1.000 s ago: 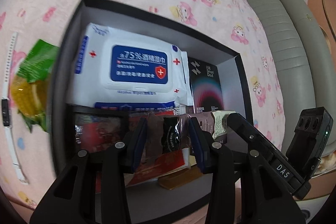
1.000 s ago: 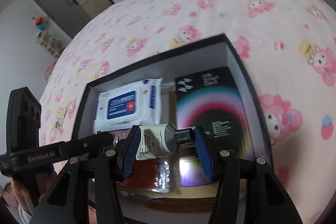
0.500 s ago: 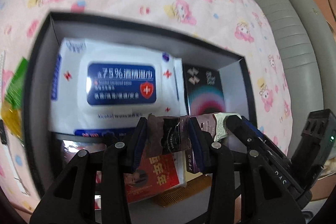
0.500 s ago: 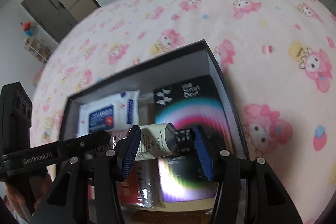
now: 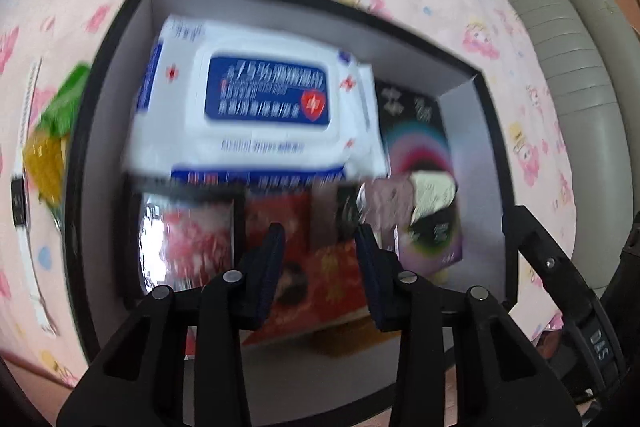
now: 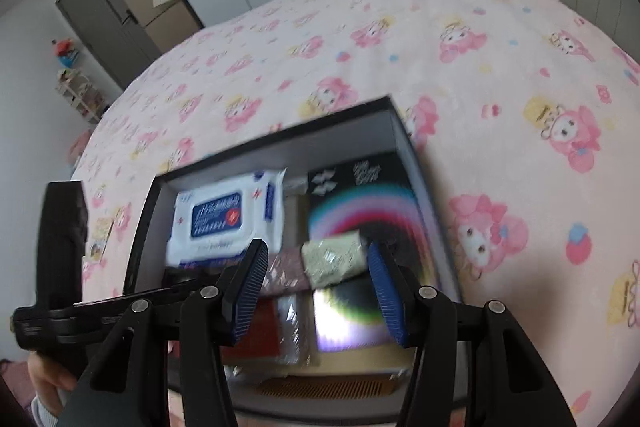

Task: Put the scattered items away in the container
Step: 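Lower the tube into the box beside the black Smart Devil package with both tools, then tilt the tube upright against the box wall while the right tool releases it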

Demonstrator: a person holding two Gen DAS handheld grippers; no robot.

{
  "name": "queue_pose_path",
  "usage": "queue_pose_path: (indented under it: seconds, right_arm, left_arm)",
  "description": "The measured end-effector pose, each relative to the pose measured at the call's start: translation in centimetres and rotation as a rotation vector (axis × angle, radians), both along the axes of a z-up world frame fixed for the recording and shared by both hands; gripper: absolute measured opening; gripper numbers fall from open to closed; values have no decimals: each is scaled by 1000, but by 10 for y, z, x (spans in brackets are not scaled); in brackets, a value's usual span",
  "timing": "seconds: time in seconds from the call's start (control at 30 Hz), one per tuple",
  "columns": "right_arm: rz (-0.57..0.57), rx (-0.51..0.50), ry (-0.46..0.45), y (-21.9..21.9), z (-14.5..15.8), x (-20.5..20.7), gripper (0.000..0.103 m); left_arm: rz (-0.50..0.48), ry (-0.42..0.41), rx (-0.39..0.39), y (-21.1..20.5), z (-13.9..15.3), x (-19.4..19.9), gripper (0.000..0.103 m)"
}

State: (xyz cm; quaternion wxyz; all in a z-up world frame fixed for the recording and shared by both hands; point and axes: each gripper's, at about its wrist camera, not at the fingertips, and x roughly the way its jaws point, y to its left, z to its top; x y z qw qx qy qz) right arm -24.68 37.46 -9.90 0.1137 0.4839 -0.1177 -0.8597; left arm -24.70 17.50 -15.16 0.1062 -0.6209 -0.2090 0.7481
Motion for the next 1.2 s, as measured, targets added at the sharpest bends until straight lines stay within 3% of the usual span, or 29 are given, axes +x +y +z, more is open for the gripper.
queue_pose_path:
  seconds: [0.2, 0.4, 0.67, 0.9, 0.97, 1.2]
  right_arm:
    - [1, 50, -107, -7, -19, 0, 49]
    - [0, 119, -140, -11, -31, -4, 49]
    - [-1, 51, -121, -3, -31, -6, 49]
    - [20, 52, -209, -12, -48, -21, 48]
    - [16, 45, -204, -10, -48, -20, 48]
    - [8, 13, -203, -11, -52, -22, 48]
  left_arm:
    - [17, -29, -9, 7, -10, -6, 29]
    - [-48, -21, 13, 33, -5, -32, 29]
    - [-52, -31, 82, 31, -8, -43, 28]
    - [-53, -72, 110, 37, -15, -56, 24]
    - [-43, -77, 96, 39, -15, -59, 24]
    - [-47, -67, 158, 35, -4, -55, 25]
